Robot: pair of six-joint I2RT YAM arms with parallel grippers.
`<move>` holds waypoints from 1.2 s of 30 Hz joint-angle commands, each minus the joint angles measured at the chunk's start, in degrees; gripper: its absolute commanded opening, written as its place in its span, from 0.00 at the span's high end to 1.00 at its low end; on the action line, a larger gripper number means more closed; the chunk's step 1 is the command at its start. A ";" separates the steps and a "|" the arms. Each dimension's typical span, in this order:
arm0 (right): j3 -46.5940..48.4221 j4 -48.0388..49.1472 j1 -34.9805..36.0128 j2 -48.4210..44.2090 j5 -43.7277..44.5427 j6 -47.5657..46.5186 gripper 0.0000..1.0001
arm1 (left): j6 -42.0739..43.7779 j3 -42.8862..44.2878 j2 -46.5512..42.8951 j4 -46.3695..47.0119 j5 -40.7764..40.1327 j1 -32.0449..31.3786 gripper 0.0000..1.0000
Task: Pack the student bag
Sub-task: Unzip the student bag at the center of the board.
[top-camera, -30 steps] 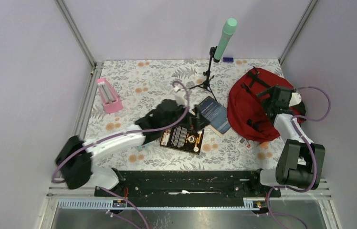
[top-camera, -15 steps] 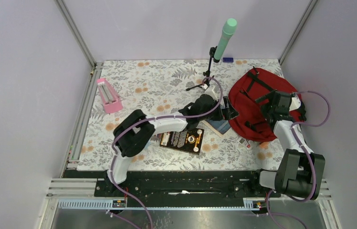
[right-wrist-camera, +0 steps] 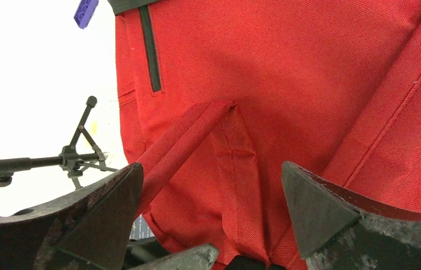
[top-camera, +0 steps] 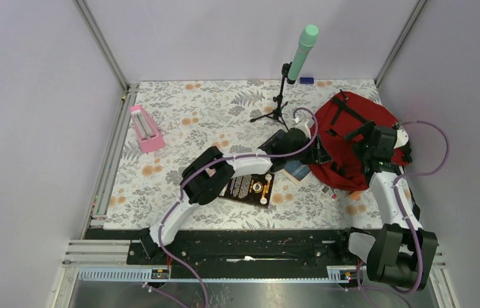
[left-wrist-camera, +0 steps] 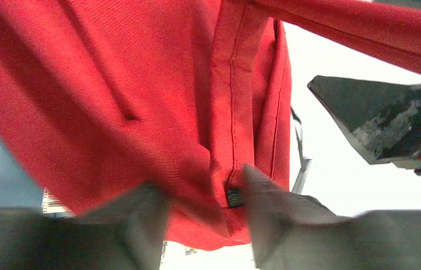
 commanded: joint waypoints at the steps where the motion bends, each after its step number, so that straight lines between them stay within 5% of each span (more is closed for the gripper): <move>1: 0.62 -1.11 -0.14 -3.30 0.96 -2.70 0.00 | 1.36 2.41 -1.41 2.31 2.36 -0.37 0.74; 3: 1.44 -2.21 -0.12 -4.32 2.34 -4.13 0.00 | 2.79 -0.63 -4.76 2.25 1.96 -0.42 1.00; 9: 8.57 -9.24 -0.37 -2.93 9.96 -11.46 0.00 | 11.05 -16.35 -24.98 3.94 -0.79 -0.29 1.00; 15: 13.85 -11.32 -0.47 -1.19 8.90 -10.47 0.00 | 14.76 -21.91 -36.57 -0.09 0.45 -0.24 1.00; 21: 14.22 -10.22 -0.39 -5.93 -9.51 -14.39 0.00 | 13.85 -24.00 -37.71 -2.34 0.28 1.55 1.00; 28: 2.58 -0.52 0.44 -17.46 -34.33 -19.03 0.00 | 10.26 -25.31 -37.02 -1.36 3.10 3.55 1.00; 32: -3.19 2.34 5.32 -23.14 -38.76 -21.61 0.00 | 9.11 -25.56 -37.28 -1.32 3.55 4.64 1.00; 36: -5.41 1.08 16.47 -25.99 -31.51 -28.11 0.00 | 8.48 -25.18 -37.31 -1.02 4.33 5.41 1.00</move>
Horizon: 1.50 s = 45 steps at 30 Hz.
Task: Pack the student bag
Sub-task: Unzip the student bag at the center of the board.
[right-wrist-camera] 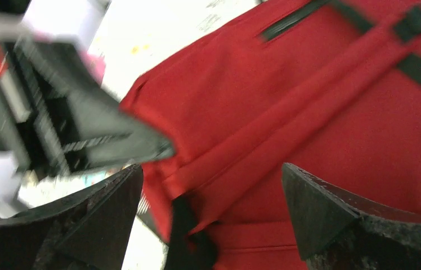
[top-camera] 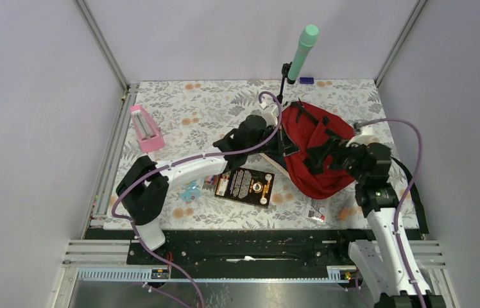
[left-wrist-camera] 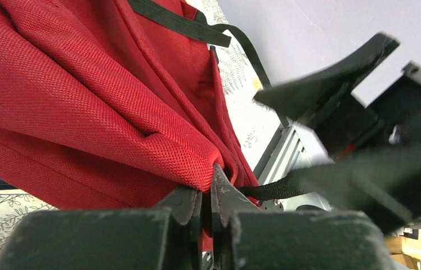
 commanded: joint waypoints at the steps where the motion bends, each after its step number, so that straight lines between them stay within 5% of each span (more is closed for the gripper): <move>1: -1.93 2.82 9.91 -2.79 0.96 -7.79 0.00 | -0.97 1.38 -1.51 5.35 2.09 0.72 1.00; 19: -5.73 2.17 26.57 -0.45 26.83 -16.11 0.00 | -2.54 9.38 0.41 3.92 4.40 0.71 1.00; 23: -3.74 1.33 27.21 1.02 37.64 -14.45 0.22 | -1.88 9.89 0.19 4.32 4.96 0.75 1.00; 25: -1.48 0.30 27.22 0.51 41.83 -13.91 0.41 | -0.57 9.93 -0.09 4.37 5.68 0.72 0.87; 28: 2.99 -2.39 27.19 -1.45 48.48 -15.04 0.71 | 1.55 9.20 -1.21 4.44 5.95 0.73 0.50; 33: 11.61 -7.48 27.21 -4.55 60.35 -18.17 0.94 | 6.79 3.76 -7.67 6.97 6.17 0.60 0.16; 37: 17.54 -8.21 27.21 -6.48 62.06 -21.10 1.00 | 13.74 -2.90 -16.86 7.66 3.77 0.44 0.04; 45: 36.45 -25.59 27.21 -1.25 47.19 -17.59 1.00 | 23.32 -8.42 -31.39 -1.02 0.70 0.35 0.01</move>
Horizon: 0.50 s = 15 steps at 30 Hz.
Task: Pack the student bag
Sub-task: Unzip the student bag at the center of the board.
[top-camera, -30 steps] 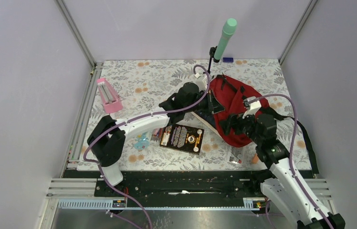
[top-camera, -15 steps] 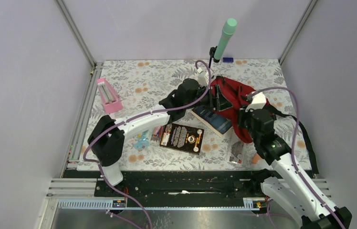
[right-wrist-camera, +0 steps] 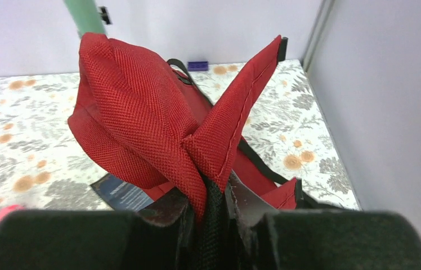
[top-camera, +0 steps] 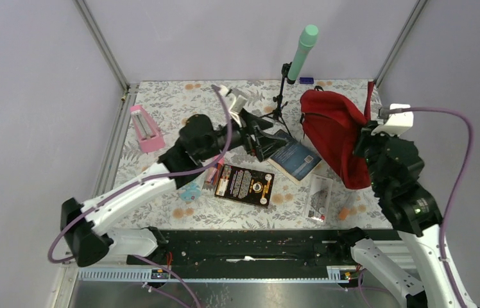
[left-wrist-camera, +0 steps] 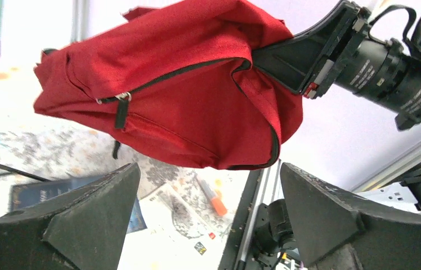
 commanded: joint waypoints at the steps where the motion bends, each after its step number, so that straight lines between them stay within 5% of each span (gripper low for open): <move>1: 12.66 -7.81 0.02 2.98 -10.33 3.62 1.00 | 9.20 -1.38 -6.46 -5.91 -3.44 -0.05 0.01; 10: 33.46 -29.52 0.03 9.58 -37.65 10.50 1.00 | 20.48 5.62 -15.27 -32.12 -10.43 -0.09 0.01; 13: 37.64 -34.07 0.02 12.94 -42.82 10.10 1.00 | 19.43 7.66 -16.76 -37.27 -19.16 -0.06 0.01; 15: 41.01 -38.36 0.02 16.67 -43.48 9.76 1.00 | 22.54 8.82 -17.72 -39.77 -18.17 -0.19 0.01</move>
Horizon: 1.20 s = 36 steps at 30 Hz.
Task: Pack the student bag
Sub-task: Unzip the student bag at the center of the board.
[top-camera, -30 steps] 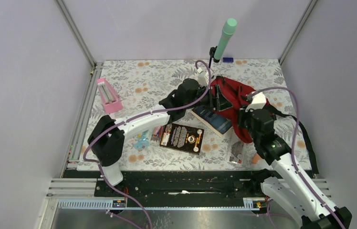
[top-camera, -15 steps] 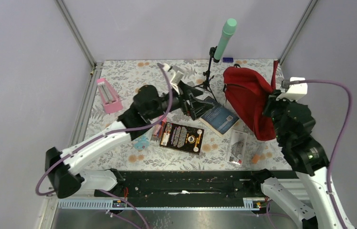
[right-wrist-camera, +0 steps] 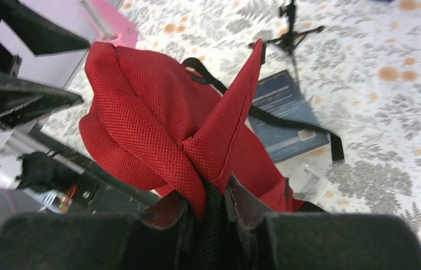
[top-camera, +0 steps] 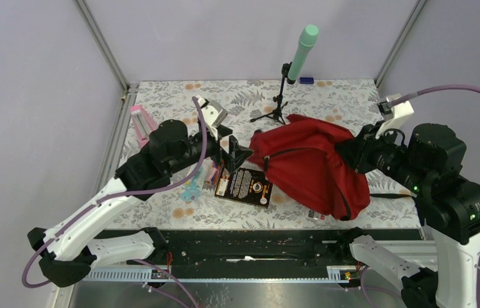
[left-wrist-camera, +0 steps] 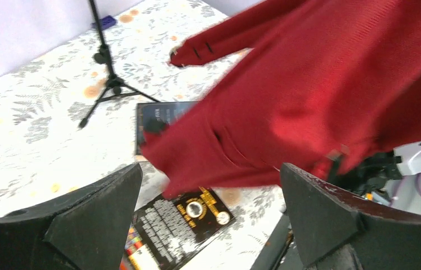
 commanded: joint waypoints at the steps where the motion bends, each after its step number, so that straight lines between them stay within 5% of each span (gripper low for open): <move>1: 8.56 -6.00 0.11 7.05 -10.54 1.08 1.00 | 5.98 5.20 -3.19 -8.12 -5.13 -0.13 0.01; 12: 12.33 -7.56 0.20 17.91 -22.31 2.19 1.00 | 6.56 3.32 -6.33 -3.52 18.85 -0.18 0.01; 26: 13.50 -4.66 1.46 24.49 -26.83 0.73 1.00 | 9.72 3.80 4.31 -3.31 10.23 -2.30 0.01; 28: 14.36 -4.35 1.51 25.17 -26.70 0.46 1.00 | 10.14 4.05 6.01 -3.07 10.31 -2.61 0.29; 30: 14.60 -2.59 1.58 25.17 -24.95 0.69 0.86 | 9.99 4.78 7.18 -3.73 9.11 -2.74 0.64; 32: 14.61 -0.57 1.52 24.71 -21.31 0.88 0.61 | 9.23 4.88 7.56 -3.91 5.65 -2.72 0.92; 33: 14.82 0.21 1.52 24.33 -19.50 0.96 0.44 | 9.18 4.78 7.51 -3.89 3.29 -2.77 1.00; 36: 15.90 1.69 1.54 23.04 -12.31 1.03 0.09 | 6.31 4.03 6.74 -3.35 -4.83 -2.17 1.00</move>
